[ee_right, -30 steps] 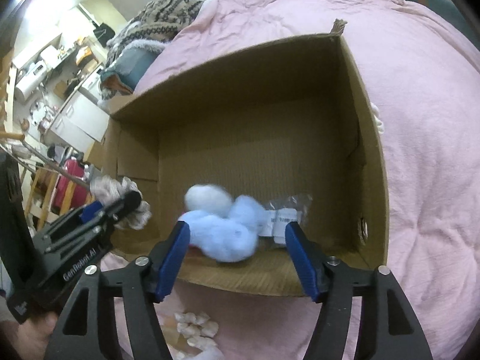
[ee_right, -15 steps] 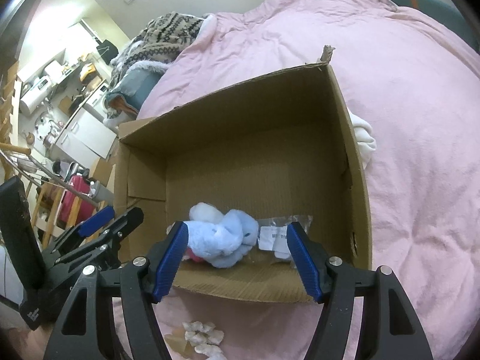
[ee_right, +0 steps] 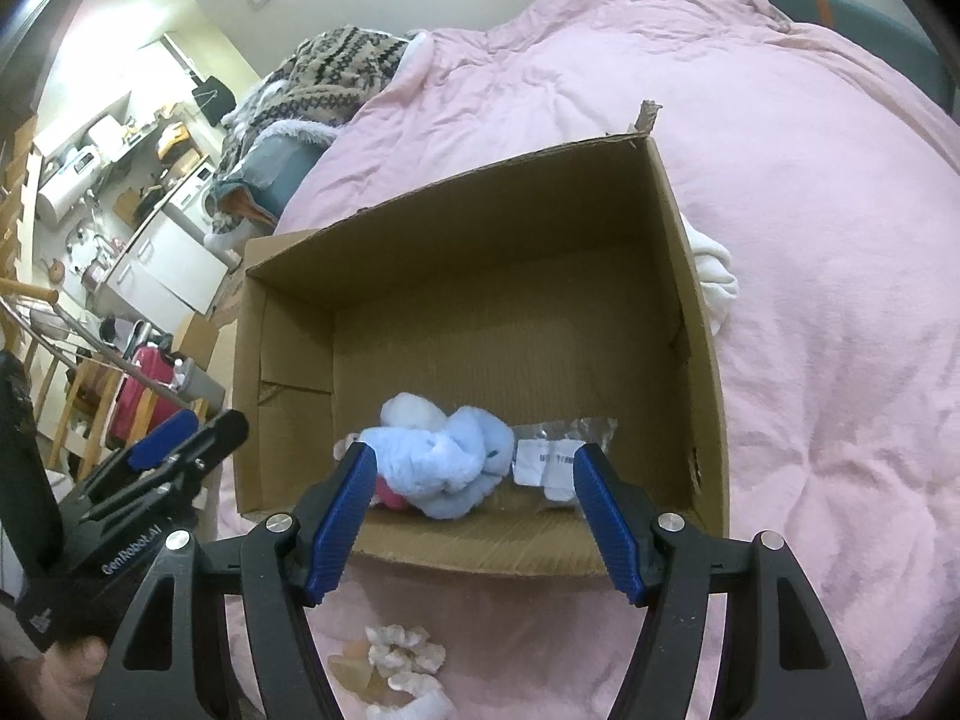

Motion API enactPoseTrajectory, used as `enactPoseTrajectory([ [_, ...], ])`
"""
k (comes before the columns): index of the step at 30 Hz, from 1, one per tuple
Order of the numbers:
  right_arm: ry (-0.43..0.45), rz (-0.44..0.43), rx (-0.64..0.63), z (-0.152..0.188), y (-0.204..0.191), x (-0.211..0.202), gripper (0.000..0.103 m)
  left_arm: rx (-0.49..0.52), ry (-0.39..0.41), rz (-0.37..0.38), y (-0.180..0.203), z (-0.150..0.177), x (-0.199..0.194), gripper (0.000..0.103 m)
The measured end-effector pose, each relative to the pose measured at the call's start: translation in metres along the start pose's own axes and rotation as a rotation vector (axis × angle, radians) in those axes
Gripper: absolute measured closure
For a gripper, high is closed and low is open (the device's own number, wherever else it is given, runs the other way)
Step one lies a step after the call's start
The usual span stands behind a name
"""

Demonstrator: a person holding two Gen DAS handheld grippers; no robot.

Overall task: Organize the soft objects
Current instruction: 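Place the scrunchie in the box with the left tool while the right tool drops the plush toy, then withdraw both open tools from the box toward the remaining items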

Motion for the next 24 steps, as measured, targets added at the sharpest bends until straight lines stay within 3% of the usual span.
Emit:
enactPoseTrajectory([
  [13,-0.022,0.022,-0.031,0.026,-0.014,-0.019,0.031,-0.041,-0.054,-0.002,-0.027,0.020,-0.015,0.036],
  [24,-0.055,0.017,0.016,0.058,-0.017,-0.028,0.031,-0.035,-0.108,0.007,-0.034,0.048,-0.030,0.036],
])
Point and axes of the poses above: each gripper's, at about its wrist camera, not at the fingertips, and x roughly the way its jaws point, y to its right, z to its underside, the point moved 5 cm from there along x, roughly the way its jaws point, and after that the axes turned 13 degrees about -z, right-handed, at the moved point
